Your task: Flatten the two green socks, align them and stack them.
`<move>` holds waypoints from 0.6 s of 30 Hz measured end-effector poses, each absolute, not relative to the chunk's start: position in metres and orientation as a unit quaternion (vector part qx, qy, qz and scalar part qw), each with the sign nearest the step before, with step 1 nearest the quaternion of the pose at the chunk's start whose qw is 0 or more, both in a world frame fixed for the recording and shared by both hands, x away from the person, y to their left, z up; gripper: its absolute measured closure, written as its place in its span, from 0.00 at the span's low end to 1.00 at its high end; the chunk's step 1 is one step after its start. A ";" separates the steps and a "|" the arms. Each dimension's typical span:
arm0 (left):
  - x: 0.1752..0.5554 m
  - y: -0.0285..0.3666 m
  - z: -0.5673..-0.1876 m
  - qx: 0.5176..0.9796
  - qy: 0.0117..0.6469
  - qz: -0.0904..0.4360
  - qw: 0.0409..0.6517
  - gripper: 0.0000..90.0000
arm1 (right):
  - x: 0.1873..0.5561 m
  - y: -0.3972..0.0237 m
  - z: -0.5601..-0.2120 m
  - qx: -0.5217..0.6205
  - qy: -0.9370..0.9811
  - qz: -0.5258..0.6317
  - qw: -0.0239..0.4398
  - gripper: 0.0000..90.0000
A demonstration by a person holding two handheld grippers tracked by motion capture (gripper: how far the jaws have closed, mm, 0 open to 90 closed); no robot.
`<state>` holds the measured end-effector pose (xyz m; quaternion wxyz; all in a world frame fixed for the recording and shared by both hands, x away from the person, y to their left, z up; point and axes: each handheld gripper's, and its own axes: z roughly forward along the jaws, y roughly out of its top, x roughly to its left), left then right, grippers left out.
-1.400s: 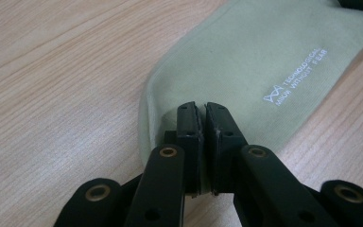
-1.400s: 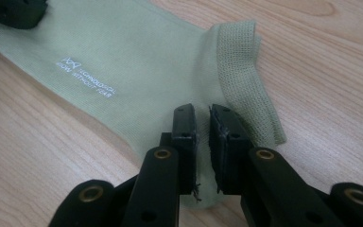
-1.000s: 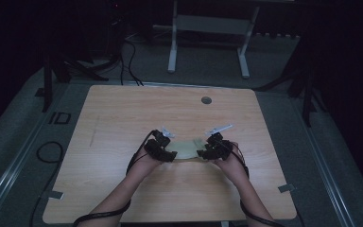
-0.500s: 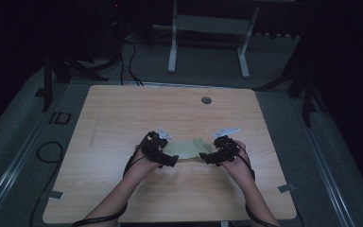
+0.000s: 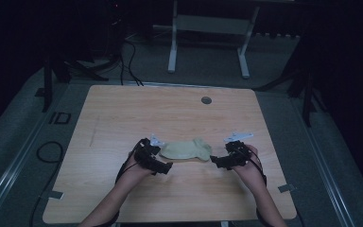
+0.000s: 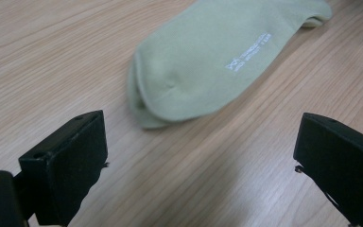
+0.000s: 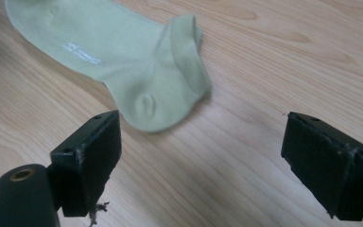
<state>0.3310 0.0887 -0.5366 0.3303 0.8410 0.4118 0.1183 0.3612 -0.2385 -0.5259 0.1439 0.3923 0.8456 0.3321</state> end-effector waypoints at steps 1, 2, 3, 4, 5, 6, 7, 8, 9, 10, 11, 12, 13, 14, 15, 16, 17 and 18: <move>0.331 0.089 -0.537 0.841 0.412 0.118 0.330 0.04 | 0.359 -0.241 -0.527 0.395 0.842 0.336 0.145 0.14; 0.329 0.091 -0.537 0.841 0.413 0.119 0.329 0.04 | 0.358 -0.244 -0.528 0.397 0.841 0.337 0.146 0.14; 0.326 0.093 -0.537 0.841 0.413 0.125 0.328 0.04 | 0.358 -0.244 -0.528 0.397 0.841 0.337 0.146 0.14; 0.321 0.099 -0.538 0.842 0.412 0.132 0.323 0.04 | 0.356 -0.251 -0.529 0.402 0.839 0.335 0.151 0.14; 0.319 0.102 -0.539 0.842 0.413 0.133 0.321 0.04 | 0.355 -0.254 -0.530 0.405 0.837 0.335 0.152 0.14; 0.317 0.105 -0.540 0.841 0.415 0.135 0.320 0.04 | 0.354 -0.257 -0.532 0.406 0.836 0.336 0.151 0.14; 0.317 0.105 -0.540 0.841 0.415 0.135 0.320 0.04 | 0.352 -0.259 -0.533 0.408 0.835 0.336 0.152 0.14; 0.312 0.112 -0.542 0.838 0.418 0.137 0.323 0.04 | 0.351 -0.262 -0.534 0.410 0.835 0.334 0.155 0.14; 0.312 0.112 -0.542 0.838 0.418 0.137 0.323 0.04 | 0.351 -0.262 -0.534 0.410 0.835 0.334 0.155 0.14; 0.309 0.115 -0.544 0.836 0.421 0.140 0.323 0.04 | 0.348 -0.267 -0.536 0.414 0.831 0.336 0.155 0.14; 0.304 0.121 -0.548 0.835 0.421 0.142 0.323 0.04 | 0.346 -0.270 -0.536 0.415 0.831 0.335 0.159 0.14; 0.304 0.121 -0.548 0.835 0.421 0.142 0.323 0.04 | 0.346 -0.270 -0.536 0.415 0.831 0.335 0.159 0.14; 0.301 0.124 -0.550 0.836 0.422 0.141 0.321 0.04 | 0.343 -0.272 -0.537 0.414 0.832 0.332 0.162 0.14; 0.299 0.127 -0.552 0.835 0.424 0.138 0.322 0.04 | 0.337 -0.278 -0.539 0.415 0.829 0.334 0.168 0.14; 0.297 0.130 -0.554 0.835 0.427 0.136 0.320 0.04 | 0.335 -0.282 -0.539 0.416 0.828 0.335 0.168 0.14; 0.292 0.136 -0.558 0.830 0.433 0.135 0.325 0.04 | 0.332 -0.285 -0.540 0.418 0.828 0.334 0.168 0.14; 0.292 0.136 -0.558 0.830 0.433 0.135 0.325 0.04 | 0.332 -0.285 -0.540 0.418 0.828 0.334 0.168 0.14; 0.288 0.142 -0.560 0.825 0.441 0.137 0.324 0.04 | 0.327 -0.292 -0.542 0.421 0.826 0.334 0.172 0.13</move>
